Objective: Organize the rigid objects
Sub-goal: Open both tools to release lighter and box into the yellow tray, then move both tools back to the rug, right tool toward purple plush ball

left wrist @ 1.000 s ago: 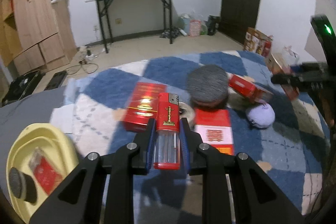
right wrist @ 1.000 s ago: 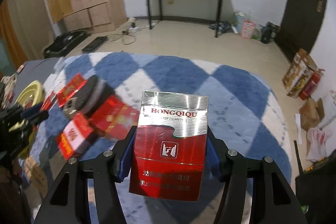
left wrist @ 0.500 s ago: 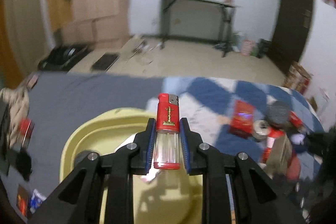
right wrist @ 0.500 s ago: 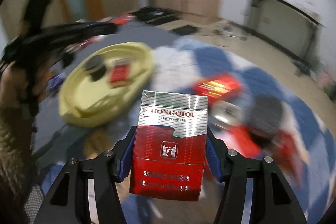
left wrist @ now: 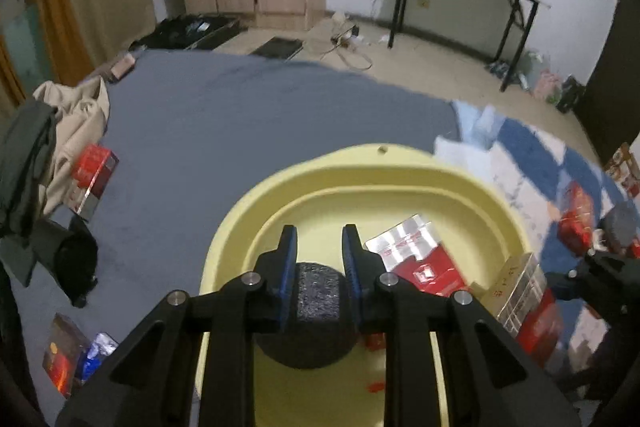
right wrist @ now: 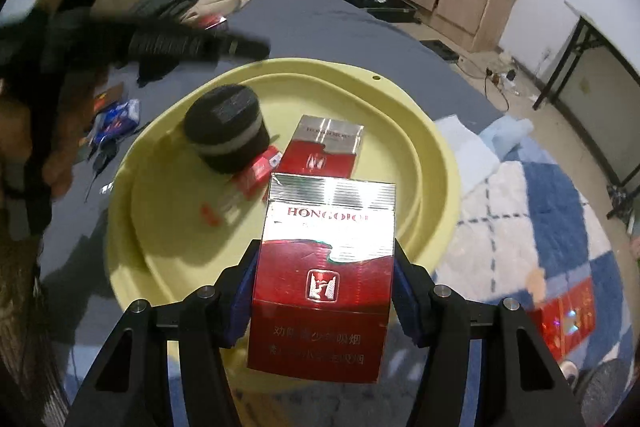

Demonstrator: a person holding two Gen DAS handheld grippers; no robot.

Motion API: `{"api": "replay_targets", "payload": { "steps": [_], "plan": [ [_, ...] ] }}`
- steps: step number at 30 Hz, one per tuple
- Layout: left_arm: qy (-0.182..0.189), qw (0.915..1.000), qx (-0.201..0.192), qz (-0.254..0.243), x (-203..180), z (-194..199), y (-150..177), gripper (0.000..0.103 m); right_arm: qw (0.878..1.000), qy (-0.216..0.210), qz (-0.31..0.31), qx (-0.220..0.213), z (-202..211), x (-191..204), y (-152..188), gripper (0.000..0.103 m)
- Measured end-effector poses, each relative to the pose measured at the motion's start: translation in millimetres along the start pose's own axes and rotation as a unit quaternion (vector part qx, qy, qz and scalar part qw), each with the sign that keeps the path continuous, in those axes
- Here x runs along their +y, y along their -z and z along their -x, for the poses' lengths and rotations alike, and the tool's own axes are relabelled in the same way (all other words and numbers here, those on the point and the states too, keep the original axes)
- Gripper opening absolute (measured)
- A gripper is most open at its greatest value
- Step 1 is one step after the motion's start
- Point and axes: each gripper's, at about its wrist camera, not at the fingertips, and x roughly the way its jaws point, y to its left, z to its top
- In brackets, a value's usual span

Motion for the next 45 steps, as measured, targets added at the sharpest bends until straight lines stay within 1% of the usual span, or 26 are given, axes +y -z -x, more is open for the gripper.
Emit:
{"api": "replay_targets", "payload": {
  "steps": [2, 6, 10, 11, 12, 13, 14, 15, 16, 17, 18, 19, 21, 22, 26, 28, 31, 32, 33, 35, 36, 37, 39, 41, 43, 45],
  "plan": [
    [0.003, 0.9999, 0.015, 0.0, -1.2, -11.7, 2.4, 0.024, 1.0, 0.002, 0.001, 0.003, -14.1, 0.7, -6.6, 0.058],
    [-0.006, 0.9998, 0.019, 0.005, -1.0, -16.8, 3.9, 0.025, 1.0, 0.001, -0.009, 0.006, -39.7, 10.5, -14.2, 0.058],
    [-0.015, 0.9995, 0.026, 0.008, -2.5, -22.1, 5.2, 0.027, 1.0, 0.0, -0.016, 0.002, -42.6, 11.3, -13.5, 0.057],
    [-0.017, 0.9995, 0.026, 0.007, -3.4, -21.2, 4.7, 0.039, 1.0, 0.0, -0.014, -0.002, -41.4, 12.5, -12.1, 0.058],
    [-0.017, 0.9996, 0.021, 0.006, -5.7, -17.4, 3.8, 0.057, 1.0, -0.001, -0.014, -0.005, -39.8, 12.9, -10.7, 0.059],
    [-0.015, 0.9998, 0.007, 0.005, -9.2, -9.6, 2.3, 0.066, 1.0, -0.007, -0.02, -0.015, -37.9, 12.5, -9.1, 0.064],
    [-0.01, 0.9999, -0.013, 0.006, -13.1, 1.7, 0.0, 0.081, 0.999, -0.015, -0.03, -0.024, -31.0, 10.8, -6.0, 0.073],
    [-0.005, 0.9996, -0.027, 0.007, -15.0, 9.9, -2.1, 0.091, 0.998, -0.025, -0.048, -0.037, -20.9, 8.1, -2.3, 0.08],
    [0.002, 0.9988, -0.049, 0.008, -20.1, 24.4, -4.4, 0.095, 0.997, -0.024, -0.06, -0.049, -10.1, 6.1, 1.1, 0.095],
    [0.009, 0.9978, -0.066, 0.008, -24.6, 37.0, -5.9, 0.101, 0.995, -0.02, -0.067, -0.065, 4.0, 3.3, 6.0, 0.099],
    [0.017, 0.9962, -0.085, 0.008, -31.0, 50.6, -6.5, 0.103, 0.994, -0.015, -0.072, -0.083, 21.1, 0.3, 12.5, 0.099],
    [0.03, 0.9943, -0.102, 0.004, -40.5, 64.3, -6.8, 0.103, 0.993, -0.009, -0.075, -0.092, 34.9, -3.4, 19.4, 0.101],
    [0.052, 0.992, -0.114, -0.012, -61.8, 81.3, -5.8, 0.103, 0.989, 0.023, -0.096, -0.108, 71.1, -19.6, 43.2, 0.103],
    [0.07, 0.9901, -0.116, -0.036, -80.2, 90.3, -2.3, 0.103, 0.985, 0.045, -0.124, -0.113, 93.3, -34.9, 62.7, 0.103],
    [0.133, 0.9799, -0.113, -0.097, -136.6, 103.6, 13.6, 0.103, 0.966, 0.128, -0.208, -0.081, 151.4, -80.4, 131.0, 0.103],
    [0.16, 0.9728, -0.091, -0.14, -170.7, 97.3, 26.1, 0.103, 0.951, 0.165, -0.25, -0.08, 178.5, -101.6, 167.5, 0.103],
    [0.174, 0.9659, -0.071, -0.178, -209.6, 80.6, 44.3, 0.103, 0.916, 0.2, -0.332, -0.103, 207.3, -134.7, 231.3, 0.103],
    [0.175, 0.9644, -0.068, -0.186, -218.4, 75.2, 48.0, 0.103, 0.904, 0.218, -0.357, -0.091, 208.1, -148.5, 245.2, 0.103],
    [0.18, 0.9627, -0.065, -0.191, -227.1, 68.6, 52.9, 0.103, 0.902, 0.23, -0.358, -0.072, 206.0, -156.5, 249.4, 0.103],
    [0.182, 0.9612, -0.054, -0.2, -238.8, 63.7, 59.8, 0.103, 0.893, 0.248, -0.367, -0.078, 209.5, -167.2, 257.8, 0.103],
    [0.184, 0.9595, -0.049, -0.207, -243.2, 59.8, 62.6, 0.103, 0.891, 0.247, -0.371, -0.084, 207.5, -168.3, 256.2, 0.103],
    [0.185, 0.9588, -0.049, -0.21, -245.5, 59.9, 65.9, 0.103, 0.895, 0.237, -0.368, -0.082, 204.4, -168.0, 255.4, 0.103],
    [0.182, 0.9591, -0.05, -0.211, -248.8, 57.5, 67.7, 0.103, 0.911, 0.209, -0.348, -0.076, 195.5, -161.1, 250.7, 0.103],
    [0.181, 0.9597, -0.049, -0.209, -248.6, 55.7, 69.2, 0.103, 0.919, 0.209, -0.327, -0.068, 189.2, -156.1, 248.2, 0.103],
    [0.181, 0.9604, -0.046, -0.207, -247.5, 52.8, 69.2, 0.103, 0.921, 0.212, -0.322, -0.061, 186.4, -158.2, 249.6, 0.103],
    [0.192, 0.9591, -0.032, -0.206, -249.7, 48.3, 71.2, 0.103, 0.921, 0.194, -0.333, -0.052, 180.2, -163.0, 252.1, 0.103]
  ]
}}
